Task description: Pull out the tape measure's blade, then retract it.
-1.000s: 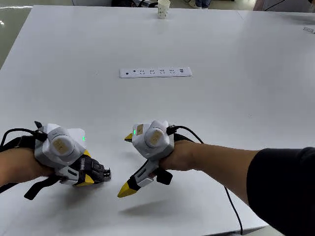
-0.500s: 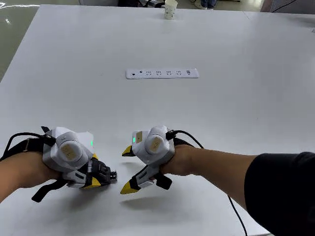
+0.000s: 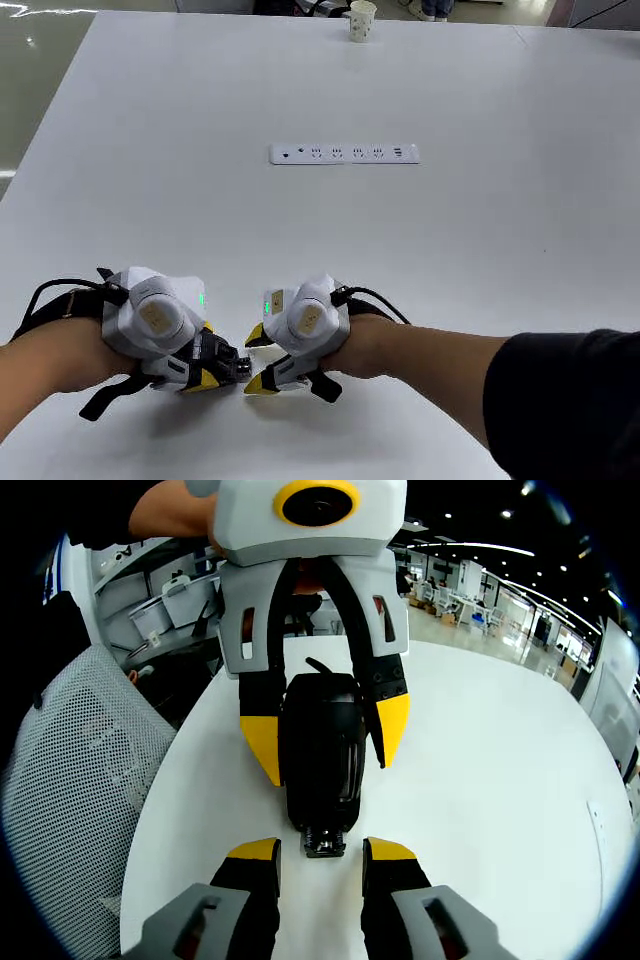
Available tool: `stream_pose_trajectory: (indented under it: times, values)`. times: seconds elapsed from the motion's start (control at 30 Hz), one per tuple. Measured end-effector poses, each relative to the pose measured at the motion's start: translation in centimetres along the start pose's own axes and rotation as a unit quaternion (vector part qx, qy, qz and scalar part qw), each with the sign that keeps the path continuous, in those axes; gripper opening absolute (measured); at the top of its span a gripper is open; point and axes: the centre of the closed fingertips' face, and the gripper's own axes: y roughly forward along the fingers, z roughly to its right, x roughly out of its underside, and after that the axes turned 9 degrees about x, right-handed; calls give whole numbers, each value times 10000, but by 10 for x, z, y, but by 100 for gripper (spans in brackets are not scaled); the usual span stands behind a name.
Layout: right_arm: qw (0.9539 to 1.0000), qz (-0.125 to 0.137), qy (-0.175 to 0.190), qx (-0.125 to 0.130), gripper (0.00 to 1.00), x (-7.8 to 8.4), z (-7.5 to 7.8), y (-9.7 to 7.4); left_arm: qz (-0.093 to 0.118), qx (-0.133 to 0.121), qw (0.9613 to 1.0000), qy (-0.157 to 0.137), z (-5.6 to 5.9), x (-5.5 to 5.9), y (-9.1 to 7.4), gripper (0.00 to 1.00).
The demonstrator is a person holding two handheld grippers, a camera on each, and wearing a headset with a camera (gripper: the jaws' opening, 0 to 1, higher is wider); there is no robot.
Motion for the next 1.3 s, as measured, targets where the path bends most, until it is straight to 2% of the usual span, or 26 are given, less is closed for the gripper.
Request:
stream_pose_trajectory:
  times: [0.17, 0.2, 0.23, 0.4, 0.53, 0.6, 0.7, 0.77, 0.97, 1.3]
  values:
    - [10000, -45, 87, 15, 22, 6, -2, 5, 6, -13, 10000, -31, 0, 0, 1, 34]
    - [10000, 49, 13, 6, 20, 3, -2, 5, 4, -19, 10000, -34, 0, 0, 1, 34]
    - [10000, -22, 86, 10, 18, 5, -2, 4, 4, -22, 10000, -37, 0, 0, 1, 34]
    - [10000, 10, 25, 72, 12, 0, 0, 10, 25, -28, 10000, -72, 0, 0, 2, 34]
    - [10000, -8, -50, 64, 12, -1, 2, 10, 68, -51, 9999, -118, -1, 0, 2, 34]
    - [10000, -52, 69, 45, 12, -1, 3, 10, 72, -56, 9999, -110, -1, -1, 2, 34]
    - [9999, -98, -110, 32, 11, 0, 3, 11, 73, -53, 9999, -109, 0, -1, 2, 34]
    - [9999, -114, 68, 23, 10, 1, 4, 11, 81, -51, 9999, -114, -1, -1, 2, 34]
    - [9998, -170, 102, 12, 9, 2, 4, 10, 89, -72, 9999, -109, 0, -1, 1, 33]
    - [9997, -244, -24, 55, 9, 6, 2, 6, 61, -19, 10000, -53, 2, -2, 2, 33]
